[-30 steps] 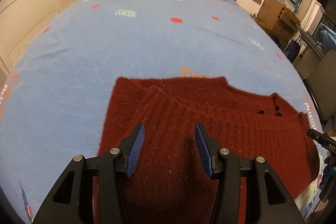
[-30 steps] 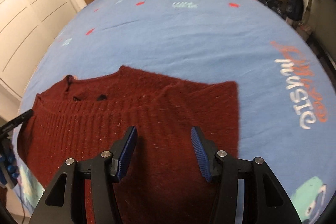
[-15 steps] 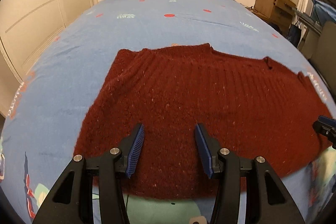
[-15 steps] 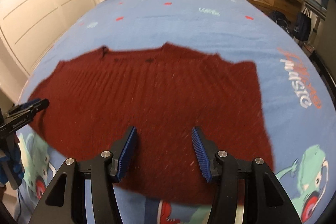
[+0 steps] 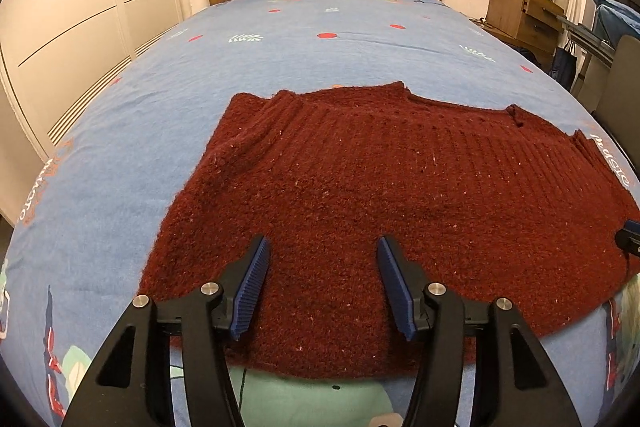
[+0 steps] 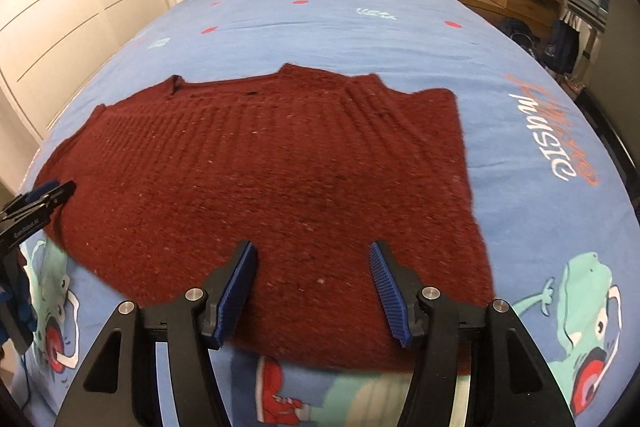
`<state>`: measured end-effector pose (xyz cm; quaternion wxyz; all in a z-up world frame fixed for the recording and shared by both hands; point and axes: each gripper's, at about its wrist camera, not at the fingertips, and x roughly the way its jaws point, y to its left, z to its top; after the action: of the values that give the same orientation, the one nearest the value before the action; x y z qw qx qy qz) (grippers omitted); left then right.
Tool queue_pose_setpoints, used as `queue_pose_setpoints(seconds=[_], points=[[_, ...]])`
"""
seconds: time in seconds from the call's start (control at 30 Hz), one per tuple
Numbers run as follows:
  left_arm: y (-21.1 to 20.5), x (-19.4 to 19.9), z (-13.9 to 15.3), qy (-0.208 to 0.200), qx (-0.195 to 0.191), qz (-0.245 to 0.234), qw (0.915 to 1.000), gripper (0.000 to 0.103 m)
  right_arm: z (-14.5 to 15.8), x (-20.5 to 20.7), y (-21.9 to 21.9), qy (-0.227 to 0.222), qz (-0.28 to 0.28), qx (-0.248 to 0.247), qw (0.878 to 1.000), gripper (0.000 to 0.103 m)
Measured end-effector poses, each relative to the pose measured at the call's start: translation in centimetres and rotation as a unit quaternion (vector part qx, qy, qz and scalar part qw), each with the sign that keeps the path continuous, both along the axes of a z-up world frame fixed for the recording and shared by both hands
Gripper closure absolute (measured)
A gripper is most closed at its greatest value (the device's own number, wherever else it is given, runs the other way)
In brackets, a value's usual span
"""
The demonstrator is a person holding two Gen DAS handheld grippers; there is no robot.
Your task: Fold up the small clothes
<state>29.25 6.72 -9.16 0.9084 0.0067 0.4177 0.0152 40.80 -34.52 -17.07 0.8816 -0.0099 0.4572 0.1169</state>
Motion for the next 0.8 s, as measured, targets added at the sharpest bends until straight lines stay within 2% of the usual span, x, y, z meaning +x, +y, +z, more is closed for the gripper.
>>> queue_pose_setpoints(seconds=[0.13, 0.3, 0.47, 0.57, 0.8], points=[[0.0, -0.3, 0.4, -0.002, -0.001, 0.004, 1.0000, 0.052, 0.7, -0.4, -0.4, -0.001, -0.011, -0.001, 1.000, 0.042], [-0.1, -0.6, 0.6, -0.004, 0.004, 0.008, 1.0000, 0.052, 1.7, -0.9, 0.7, -0.013, -0.001, 0.011, 1.000, 0.042], [0.4, -0.8, 0.2, 0.005, 0.004, 0.016, 0.9998, 0.051, 0.3, -0.5, 1.8, 0.006, 0.004, 0.012, 1.000, 0.042], [0.5, -1.0, 0.2, 0.010, 0.008, 0.019, 0.9997, 0.051, -0.2, -0.3, 0.8, 0.018, -0.017, 0.034, 0.999, 0.041], [1.1, -2.0, 1.1, 0.018, -0.002, 0.033, 0.9993, 0.051, 0.8, -1.7, -2.0, 0.021, -0.058, 0.031, 0.998, 0.041]])
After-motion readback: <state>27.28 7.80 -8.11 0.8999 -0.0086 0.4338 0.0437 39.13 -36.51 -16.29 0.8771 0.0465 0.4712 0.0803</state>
